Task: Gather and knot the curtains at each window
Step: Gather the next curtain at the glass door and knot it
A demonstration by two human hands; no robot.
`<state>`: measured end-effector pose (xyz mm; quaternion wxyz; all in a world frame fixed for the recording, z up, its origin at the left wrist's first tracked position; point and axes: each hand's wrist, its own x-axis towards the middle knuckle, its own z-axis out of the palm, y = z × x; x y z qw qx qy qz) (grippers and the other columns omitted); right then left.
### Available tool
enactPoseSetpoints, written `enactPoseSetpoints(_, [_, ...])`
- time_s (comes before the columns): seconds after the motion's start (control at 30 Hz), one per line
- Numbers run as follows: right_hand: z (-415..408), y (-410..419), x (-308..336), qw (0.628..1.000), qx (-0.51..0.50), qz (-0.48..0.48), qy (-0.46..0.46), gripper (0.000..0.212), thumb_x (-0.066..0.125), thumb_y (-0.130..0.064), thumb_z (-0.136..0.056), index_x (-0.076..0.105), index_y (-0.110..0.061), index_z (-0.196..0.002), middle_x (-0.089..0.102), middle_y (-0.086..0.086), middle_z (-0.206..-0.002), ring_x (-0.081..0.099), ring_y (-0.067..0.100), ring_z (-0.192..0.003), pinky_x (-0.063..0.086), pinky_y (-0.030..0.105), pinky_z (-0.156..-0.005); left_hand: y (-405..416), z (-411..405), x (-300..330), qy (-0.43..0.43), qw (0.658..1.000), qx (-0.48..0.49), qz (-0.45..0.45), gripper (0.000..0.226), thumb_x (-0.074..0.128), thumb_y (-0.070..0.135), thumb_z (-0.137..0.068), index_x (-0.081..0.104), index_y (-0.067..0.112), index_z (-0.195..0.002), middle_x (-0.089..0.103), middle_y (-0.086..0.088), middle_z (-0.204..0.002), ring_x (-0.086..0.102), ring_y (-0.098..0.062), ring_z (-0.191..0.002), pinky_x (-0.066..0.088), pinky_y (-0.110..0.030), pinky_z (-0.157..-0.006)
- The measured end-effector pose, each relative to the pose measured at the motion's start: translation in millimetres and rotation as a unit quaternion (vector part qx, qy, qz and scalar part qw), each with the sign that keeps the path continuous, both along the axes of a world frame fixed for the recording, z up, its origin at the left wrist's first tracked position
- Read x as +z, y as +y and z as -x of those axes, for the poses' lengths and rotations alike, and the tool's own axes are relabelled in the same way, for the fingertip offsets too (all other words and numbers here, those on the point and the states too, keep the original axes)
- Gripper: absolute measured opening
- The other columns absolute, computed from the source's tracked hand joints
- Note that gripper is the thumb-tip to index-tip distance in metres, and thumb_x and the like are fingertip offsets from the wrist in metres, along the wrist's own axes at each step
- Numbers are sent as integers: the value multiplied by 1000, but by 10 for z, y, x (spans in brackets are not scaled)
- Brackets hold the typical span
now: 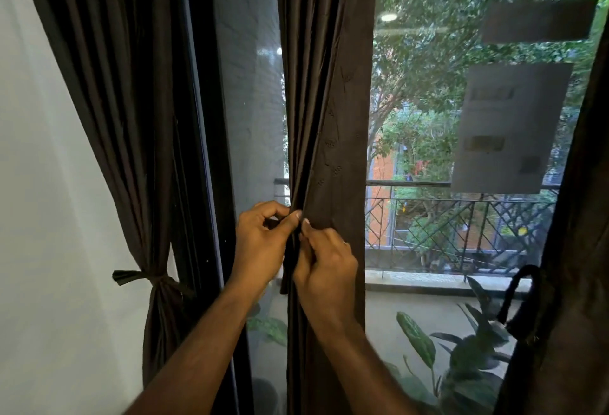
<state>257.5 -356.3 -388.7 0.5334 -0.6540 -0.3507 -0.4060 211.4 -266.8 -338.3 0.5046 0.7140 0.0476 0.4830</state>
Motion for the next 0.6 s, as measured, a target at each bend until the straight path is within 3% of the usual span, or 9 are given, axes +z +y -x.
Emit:
enactPoseSetpoints(0.1, [-6,44,-10,1000,0,-8,0,23,59,-7,-91,76,-8,-106,65,3,-82,61,21,-72,54,38,-63,-37,50,3,1,996,-60,71,15,69,3,-93,73,3,-78,65,6,-60,56,1,-53,44,-13,-55])
enactPoseSetpoints(0.2, [-17,77,-1,1000,17,5,9,30,49,-15,-94,75,-8,-107,63,5,-81,61,24,-70,55,43,-63,-31,78,-1,-2,991,-96,99,8,72,10,-90,78,6,-85,75,-8,-75,68,-10,-67,53,-18,-62])
enactPoseSetpoints(0.27, [-18,88,17,999,23,18,12,30,47,-13,-92,74,-7,-105,62,5,-81,60,25,-70,55,45,-64,-34,85,14,1,990,-104,98,16,77,20,-82,79,7,-90,77,-11,-84,73,-18,-80,57,-21,-73])
enactPoseSetpoints(0.33, [-25,85,21,999,28,38,10,26,50,-7,-88,73,-7,-101,61,5,-81,59,23,-71,54,46,-66,-18,73,24,13,992,-89,86,24,81,23,-77,79,6,-94,78,-9,-85,75,-19,-85,57,-21,-76])
enactPoseSetpoints(0.47, [-30,84,-32,995,40,89,1,37,56,-1,-81,73,-7,-113,61,5,-89,58,21,-79,54,43,-67,63,15,17,32,997,-17,63,23,82,5,-80,78,6,-103,79,-4,-92,75,-17,-92,59,-28,-84])
enactPoseSetpoints(0.53, [-40,66,-38,992,62,106,10,41,57,-3,-83,72,-10,-121,63,2,-98,58,18,-87,54,39,-74,63,7,22,32,999,8,43,24,80,1,-82,78,8,-105,79,-2,-94,75,-16,-93,59,-31,-88])
enactPoseSetpoints(0.6, [-68,-10,-22,994,76,81,9,35,61,-8,-86,75,-13,-119,66,-1,-105,60,14,-95,52,32,-83,32,21,26,22,999,17,19,23,76,-1,-85,79,18,-98,79,5,-89,75,-11,-89,59,-25,-84])
